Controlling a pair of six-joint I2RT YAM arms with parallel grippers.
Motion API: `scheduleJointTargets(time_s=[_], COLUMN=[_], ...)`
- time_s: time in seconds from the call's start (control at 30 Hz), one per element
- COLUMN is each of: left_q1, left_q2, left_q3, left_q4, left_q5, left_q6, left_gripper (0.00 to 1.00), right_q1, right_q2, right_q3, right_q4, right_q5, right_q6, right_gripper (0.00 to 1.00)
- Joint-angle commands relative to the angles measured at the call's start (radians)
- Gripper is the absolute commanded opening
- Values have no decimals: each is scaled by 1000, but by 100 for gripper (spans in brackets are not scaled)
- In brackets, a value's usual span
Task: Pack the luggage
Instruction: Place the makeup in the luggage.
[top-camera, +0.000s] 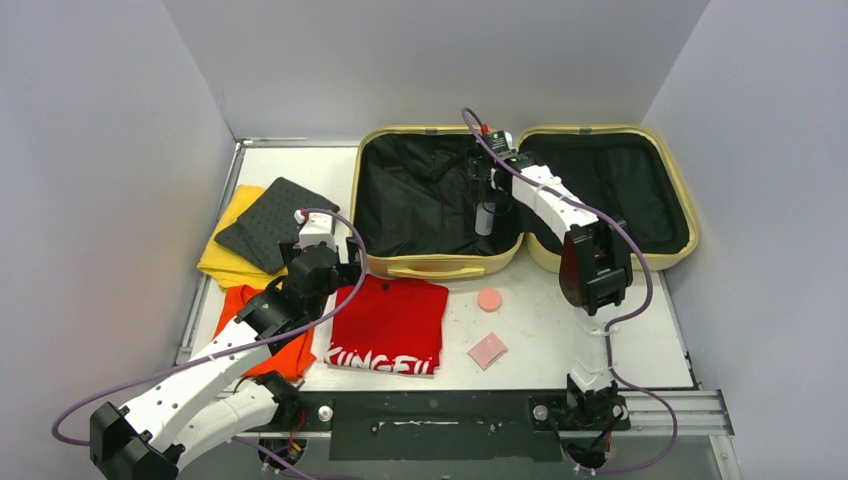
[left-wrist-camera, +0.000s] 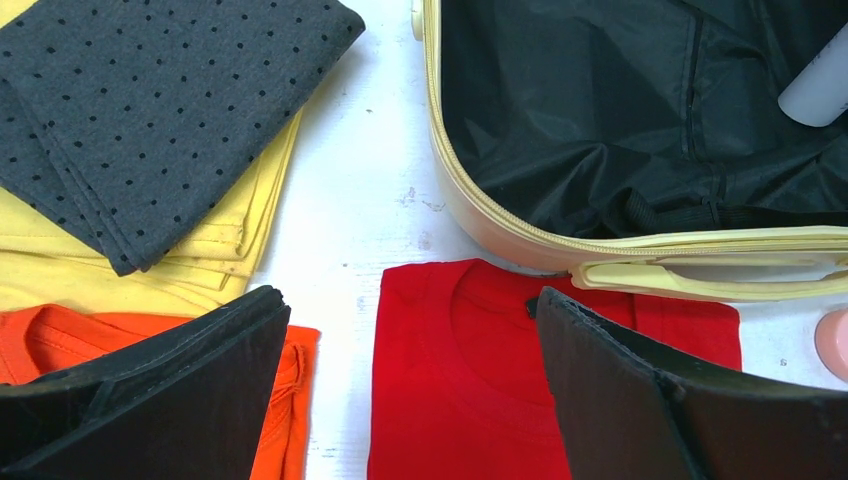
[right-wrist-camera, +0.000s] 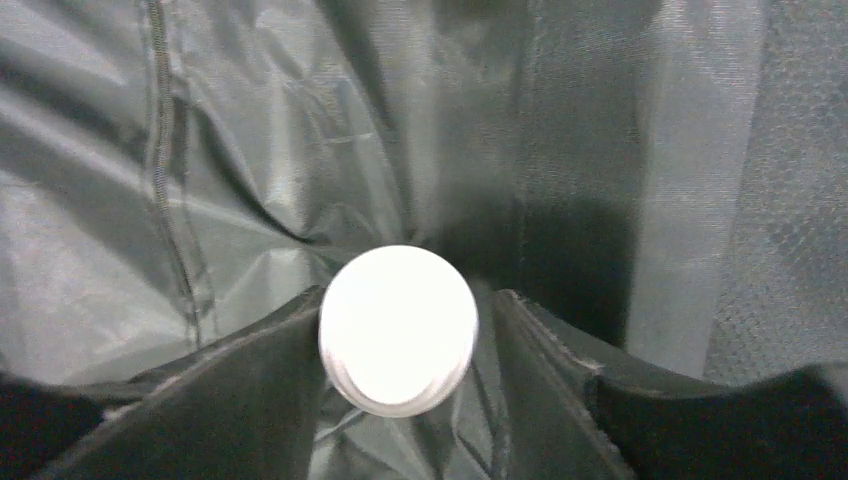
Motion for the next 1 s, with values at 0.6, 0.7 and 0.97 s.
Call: scheduleJointTargets(time_s=[0.6, 0.7, 0.97], left_q1=[-8, -8, -8], left_q2=[-1, 1, 7], left_q3=[41, 41, 41], left_q4=[26, 26, 30], left_q5=[-1, 0, 4], left_q6=[2, 2, 2], left_gripper=[93, 93, 93], right_q1=[-43, -40, 32], right_q2=[113, 81, 39], right_q3=[128, 103, 90], right_q4=[50, 80, 230], right_q5=[73, 75, 104], right_q6=[19, 24, -41], right_gripper=[63, 63, 65])
